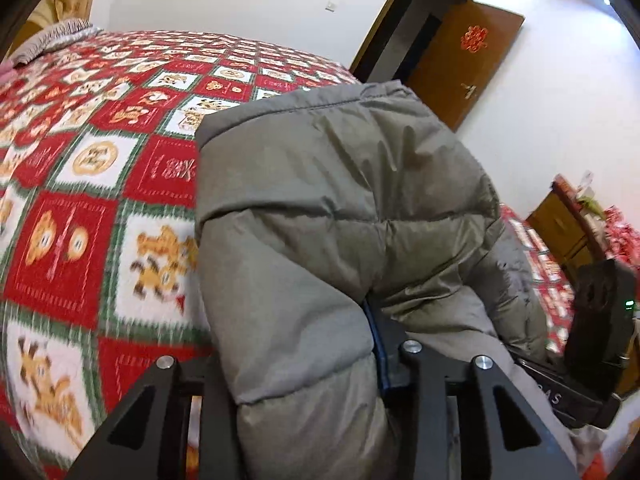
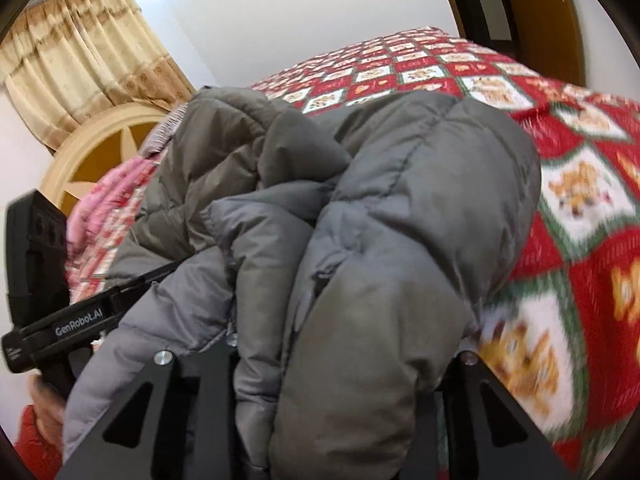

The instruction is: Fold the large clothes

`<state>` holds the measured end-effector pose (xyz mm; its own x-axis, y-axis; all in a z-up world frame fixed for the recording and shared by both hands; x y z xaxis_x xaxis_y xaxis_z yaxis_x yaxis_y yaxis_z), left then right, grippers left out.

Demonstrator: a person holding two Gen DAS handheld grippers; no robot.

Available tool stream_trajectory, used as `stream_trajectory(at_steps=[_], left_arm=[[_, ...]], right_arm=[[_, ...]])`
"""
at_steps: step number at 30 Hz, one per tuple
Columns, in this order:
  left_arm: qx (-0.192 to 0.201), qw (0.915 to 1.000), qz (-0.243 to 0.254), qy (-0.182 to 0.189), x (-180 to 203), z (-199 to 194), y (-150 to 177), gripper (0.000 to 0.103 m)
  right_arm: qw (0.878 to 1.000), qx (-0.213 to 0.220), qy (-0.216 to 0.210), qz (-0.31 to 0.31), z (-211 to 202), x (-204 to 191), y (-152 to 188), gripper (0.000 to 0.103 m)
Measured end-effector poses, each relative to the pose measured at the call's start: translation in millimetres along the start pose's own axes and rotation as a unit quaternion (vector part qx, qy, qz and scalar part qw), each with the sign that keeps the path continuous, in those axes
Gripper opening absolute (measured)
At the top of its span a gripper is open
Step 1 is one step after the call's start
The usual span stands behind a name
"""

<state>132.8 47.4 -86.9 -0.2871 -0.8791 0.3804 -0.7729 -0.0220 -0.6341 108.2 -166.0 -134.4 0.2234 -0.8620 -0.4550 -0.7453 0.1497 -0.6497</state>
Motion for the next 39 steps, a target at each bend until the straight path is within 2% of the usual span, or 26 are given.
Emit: stream_trajectory(at_steps=[3,8,14,19,26,29,39], left_arm=[[-0.004,0.9994,-0.025,0.024,-8.6,-6.9,9.6,0.037],[0.000,0.9997,-0.021,0.009,-6.2,-7.6,9.1,0.037],[0.010,0.9997,-0.015,0.016,3.1,-19.3,-1.6,0.037],[0.030,0.9989,0.011,0.035,32.9,-25.4,-26.8,0.037],[0.029,0.9961,0.069,0.047,94.4,-9.6,-48.8,0.037],[0.029,0.9945,0.080,0.061,112.6,-4.1,-55.1,0.037],[0.031,0.9896,0.113,0.083,171.5,28.9,-76.8,0.037]], right_arm=[[0.999,0.003,-0.024,0.024,-5.4,0.5,11.4,0.035],[0.999,0.008,0.030,-0.020,-5.7,-14.9,9.1,0.034],[0.999,0.031,0.030,-0.020,-20.5,-16.9,-5.5,0.033],[0.997,0.068,0.041,-0.021,-47.5,-13.1,-28.2,0.033],[0.991,0.112,0.069,0.018,-89.2,23.4,-47.7,0.033],[0.988,0.128,0.080,0.028,-106.9,36.2,-54.9,0.033],[0.979,0.156,0.130,0.025,-129.0,58.6,-71.9,0.033]])
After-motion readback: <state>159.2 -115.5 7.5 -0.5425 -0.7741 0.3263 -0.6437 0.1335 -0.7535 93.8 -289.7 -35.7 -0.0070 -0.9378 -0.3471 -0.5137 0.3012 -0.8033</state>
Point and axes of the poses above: each gripper's, at about its wrist camera, not at the fingertips, and z roughly the way its jaws point, x to its right, y to its underside, the point moved 7 cm from there along z, roughly the way its jaws point, and after that the axes turned 2 degrees about -y, right-handed, at the moved point
